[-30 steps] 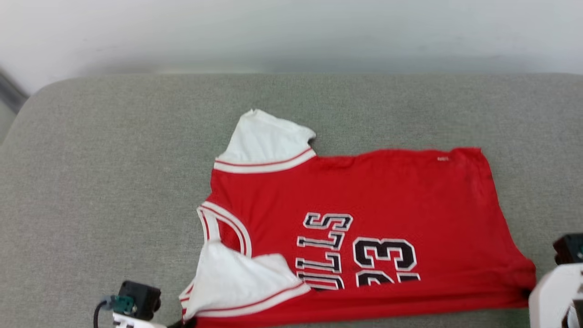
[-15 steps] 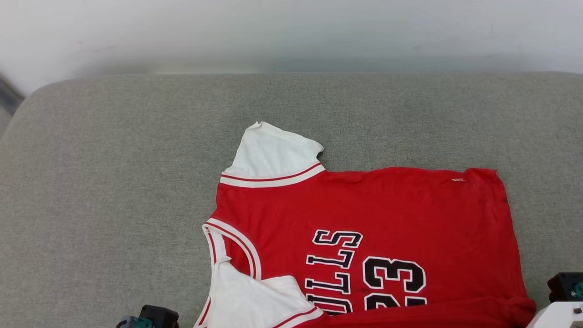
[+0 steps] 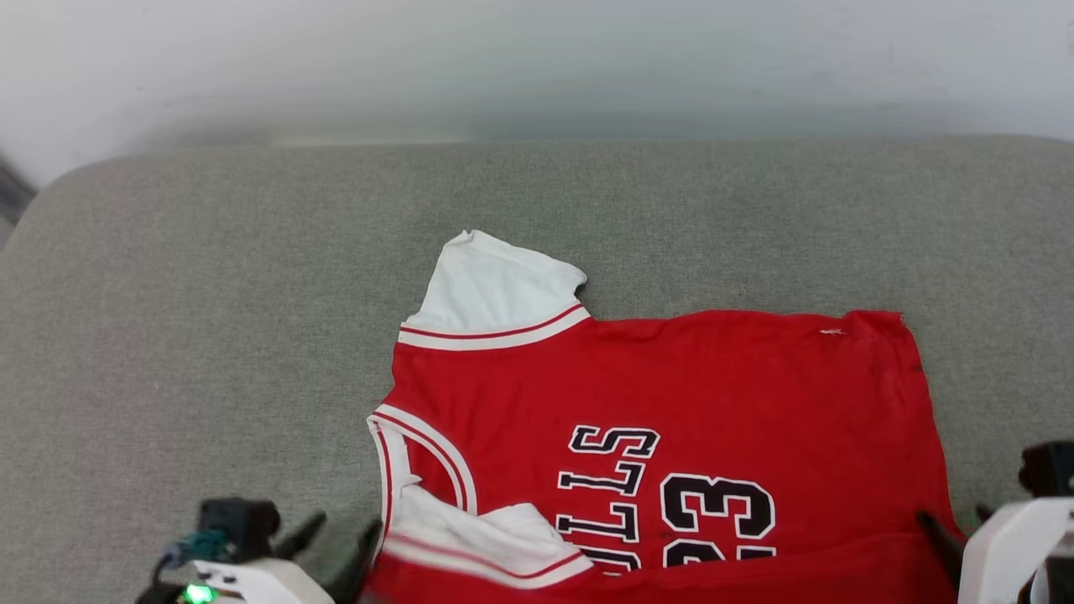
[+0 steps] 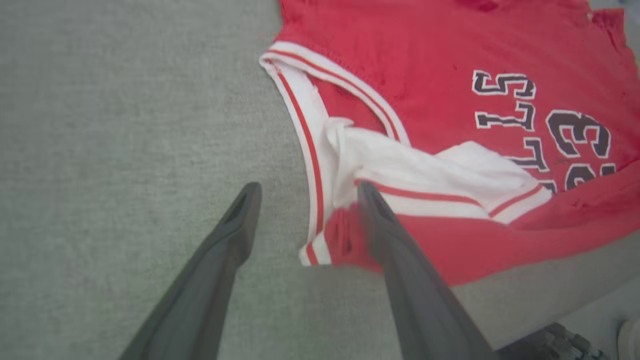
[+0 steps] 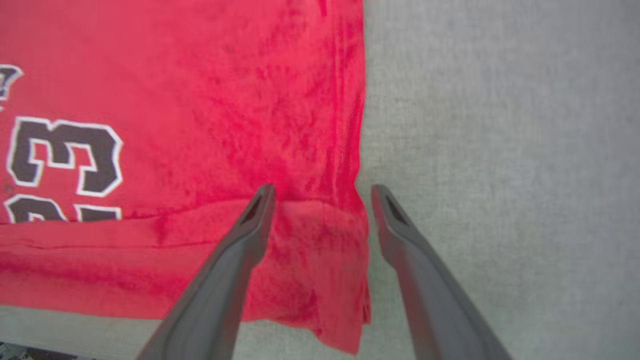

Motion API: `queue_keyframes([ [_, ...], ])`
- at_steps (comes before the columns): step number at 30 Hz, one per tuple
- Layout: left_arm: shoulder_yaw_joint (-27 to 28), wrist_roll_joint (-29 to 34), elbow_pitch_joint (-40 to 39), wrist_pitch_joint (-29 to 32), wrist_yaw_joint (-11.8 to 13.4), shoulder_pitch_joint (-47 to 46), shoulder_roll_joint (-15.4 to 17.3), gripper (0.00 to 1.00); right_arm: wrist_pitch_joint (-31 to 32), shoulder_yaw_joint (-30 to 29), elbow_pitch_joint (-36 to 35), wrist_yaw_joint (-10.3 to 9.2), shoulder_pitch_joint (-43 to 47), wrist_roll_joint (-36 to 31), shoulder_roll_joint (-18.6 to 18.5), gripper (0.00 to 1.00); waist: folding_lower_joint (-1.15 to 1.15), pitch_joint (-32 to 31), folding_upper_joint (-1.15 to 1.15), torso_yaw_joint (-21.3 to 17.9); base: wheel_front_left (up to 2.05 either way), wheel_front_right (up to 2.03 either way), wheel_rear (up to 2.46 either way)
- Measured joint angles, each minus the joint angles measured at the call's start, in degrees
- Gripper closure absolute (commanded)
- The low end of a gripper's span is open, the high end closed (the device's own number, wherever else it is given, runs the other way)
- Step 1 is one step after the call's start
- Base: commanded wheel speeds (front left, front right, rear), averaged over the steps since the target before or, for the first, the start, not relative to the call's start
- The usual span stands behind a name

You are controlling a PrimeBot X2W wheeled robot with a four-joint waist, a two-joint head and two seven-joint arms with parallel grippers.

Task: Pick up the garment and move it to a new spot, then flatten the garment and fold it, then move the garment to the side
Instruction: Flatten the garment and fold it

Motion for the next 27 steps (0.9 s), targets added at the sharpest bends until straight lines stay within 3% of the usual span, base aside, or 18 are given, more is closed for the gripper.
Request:
queue_keyframes([
  [14,5.0,8.6,-0.7,-22.8,-0.5,-4.6,-3.4,0.0,-22.0,3.8,-5.7,0.0,-5.8,3.2,-1.2,0.0,0.0,-2.1,0.0,-0.4,0.0,0.0,0.0],
  [22,8.6,14.3,-2.7,-25.1,-0.4,-5.6,-6.9,0.0,-32.6,4.8,-6.4,0.0,-6.5,3.2,-0.3,0.0,0.0,-1.1,0.0,-0.9,0.0,0.0,0.0],
  [27,10.5,16.3,-3.4,-25.2,-4.2,-9.0,-7.6,0.0,-36.4,3.8,-6.7,0.0,-7.7,2.4,1.6,0.0,0.0,1.1,0.0,-1.6,0.0,0.0,0.0],
])
